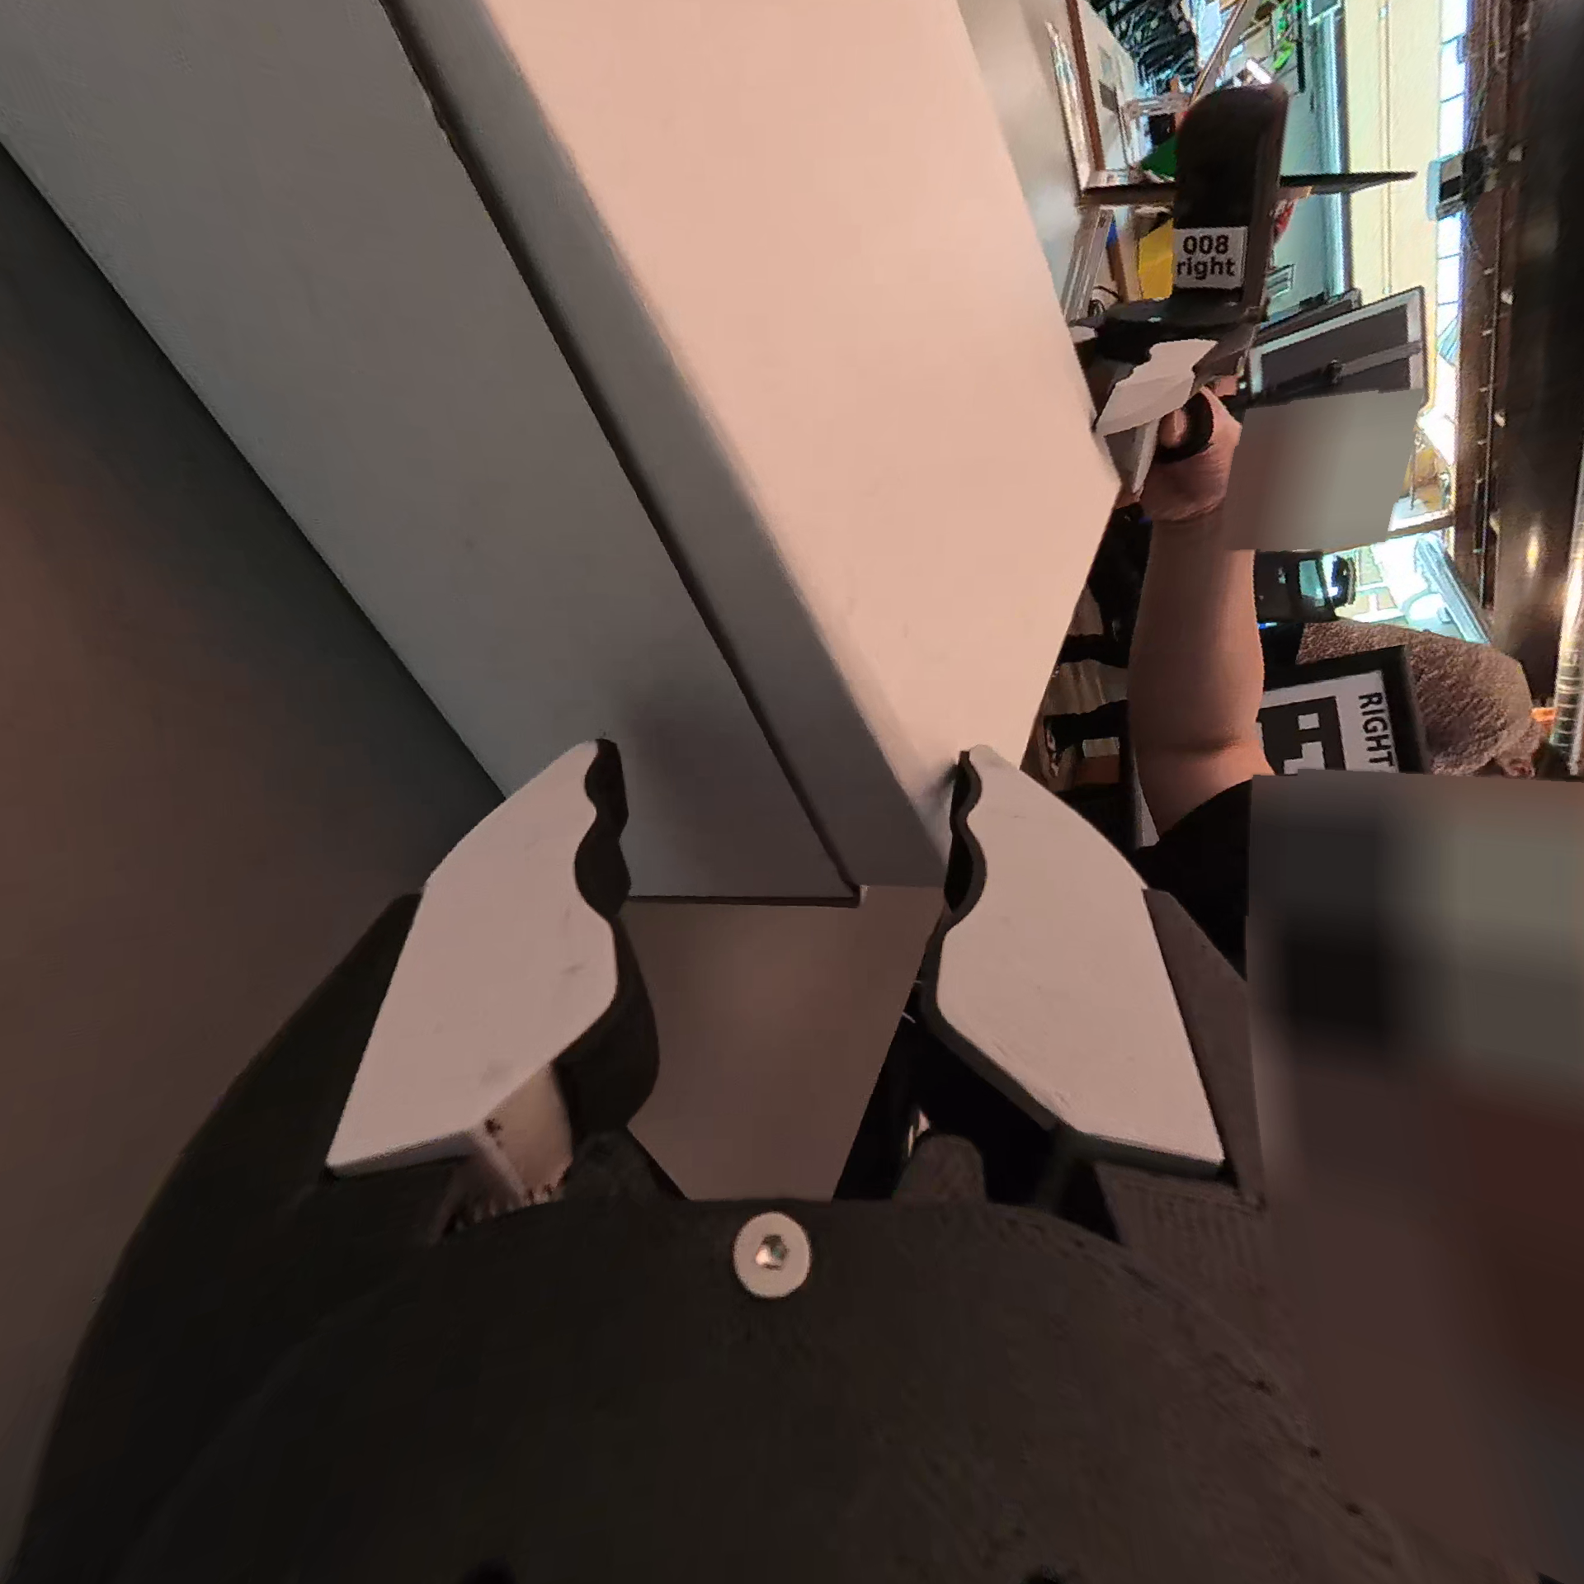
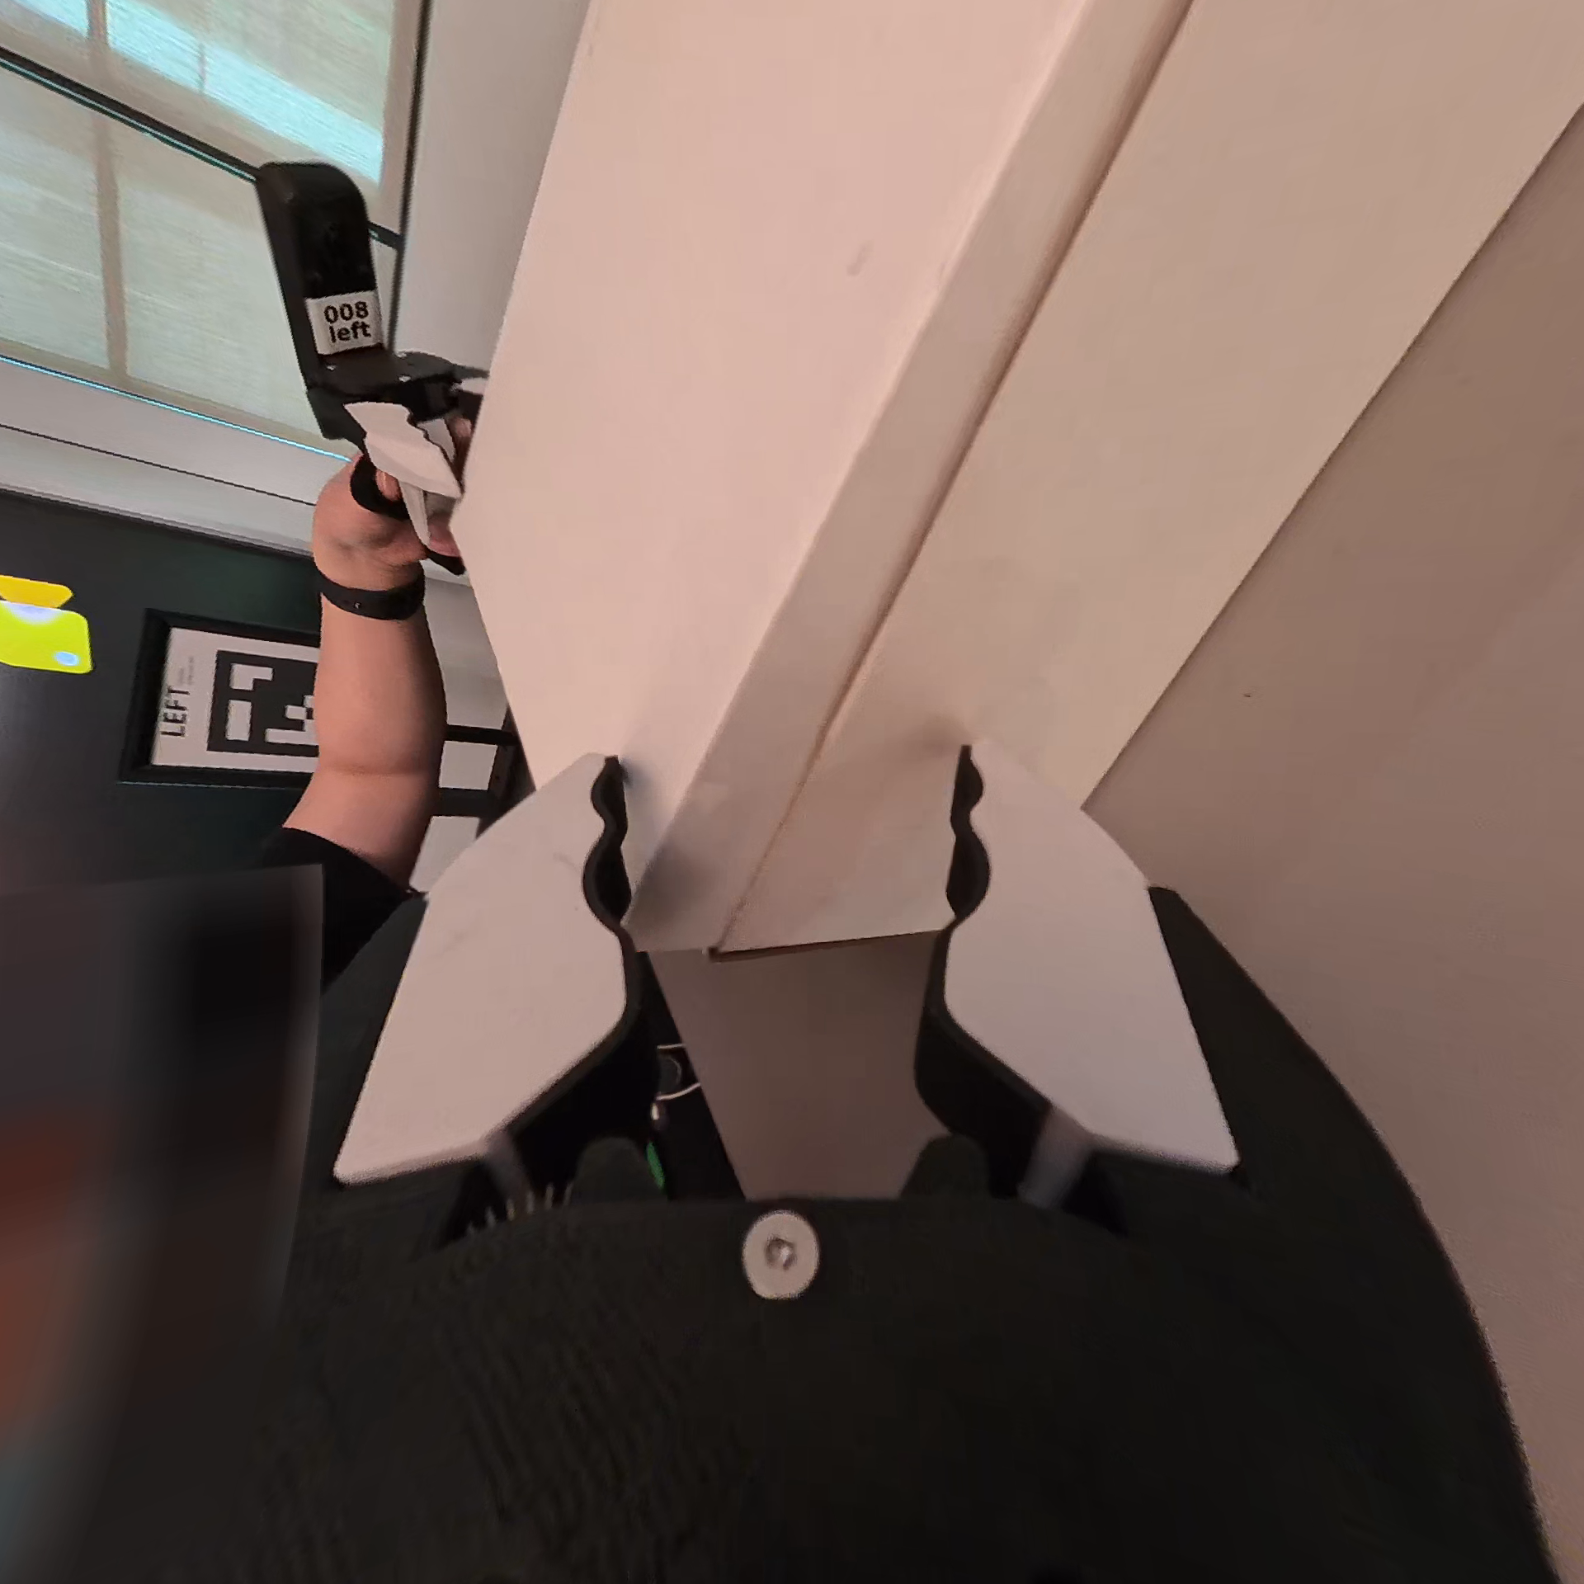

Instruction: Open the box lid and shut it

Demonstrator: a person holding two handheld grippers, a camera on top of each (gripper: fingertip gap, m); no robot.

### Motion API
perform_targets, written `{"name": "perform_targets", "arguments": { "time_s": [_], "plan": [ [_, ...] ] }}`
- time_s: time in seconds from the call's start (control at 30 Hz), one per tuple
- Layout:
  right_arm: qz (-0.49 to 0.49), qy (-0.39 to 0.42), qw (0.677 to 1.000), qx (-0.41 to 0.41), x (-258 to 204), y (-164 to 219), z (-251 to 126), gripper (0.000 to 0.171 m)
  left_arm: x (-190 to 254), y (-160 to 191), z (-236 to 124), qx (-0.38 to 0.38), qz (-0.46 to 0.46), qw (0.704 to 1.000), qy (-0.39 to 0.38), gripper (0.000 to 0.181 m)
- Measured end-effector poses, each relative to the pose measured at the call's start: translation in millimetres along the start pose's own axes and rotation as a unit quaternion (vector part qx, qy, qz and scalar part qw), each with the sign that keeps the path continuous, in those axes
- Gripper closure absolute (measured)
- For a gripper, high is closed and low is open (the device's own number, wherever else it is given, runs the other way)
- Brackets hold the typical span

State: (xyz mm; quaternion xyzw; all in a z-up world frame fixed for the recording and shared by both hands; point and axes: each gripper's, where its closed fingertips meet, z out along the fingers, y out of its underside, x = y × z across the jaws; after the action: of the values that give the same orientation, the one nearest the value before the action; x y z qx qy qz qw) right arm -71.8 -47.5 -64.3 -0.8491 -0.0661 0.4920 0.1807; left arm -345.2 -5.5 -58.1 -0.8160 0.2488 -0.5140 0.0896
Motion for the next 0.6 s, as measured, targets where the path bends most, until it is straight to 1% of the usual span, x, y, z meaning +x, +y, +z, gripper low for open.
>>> {"name": "perform_targets", "arguments": {
  "time_s": [0.1,0.23,0.37,0.4,0.43,0.5,0.57,0.6],
  "plan": [
    [-0.012,0.025,0.999,-0.019,17.2,8.9,7.8,0.095,-11.9,8.2,7.0,-0.016,0.022,0.999,-0.021,0.112],
    [0.007,-0.021,1.0,-0.016,16.2,9.4,11.2,0.097,-9.4,10.3,10.7,-0.007,0.007,1.0,0.023,0.121],
    [-0.013,-0.025,1.0,-0.01,15.6,7.3,10.8,0.097,-8.2,8.6,8.7,0.007,0.029,0.999,0.027,0.122],
    [-0.03,-0.021,0.999,-0.003,14.9,5.0,9.2,0.098,-7.0,5.7,5.3,0.015,0.047,0.999,0.023,0.126],
    [-0.052,-0.012,0.999,0.008,14.9,1.6,5.8,0.1,-6.0,-0.4,-0.7,0.034,0.066,0.997,0.017,0.134],
    [-0.107,-0.004,0.993,0.046,11.4,-12.0,-6.9,0.101,-6.4,-21.6,-20.8,0.097,0.107,0.99,-0.004,0.134],
    [-0.176,0.015,0.98,0.091,7.8,-34.5,-25.9,0.112,-15.3,-49.5,-47.0,0.154,0.165,0.972,-0.059,0.145],
    [-0.218,0.049,0.968,0.115,10.7,-50.5,-36.6,0.116,-23.6,-66.4,-60.5,0.18,0.202,0.957,-0.104,0.152]
  ]
}}
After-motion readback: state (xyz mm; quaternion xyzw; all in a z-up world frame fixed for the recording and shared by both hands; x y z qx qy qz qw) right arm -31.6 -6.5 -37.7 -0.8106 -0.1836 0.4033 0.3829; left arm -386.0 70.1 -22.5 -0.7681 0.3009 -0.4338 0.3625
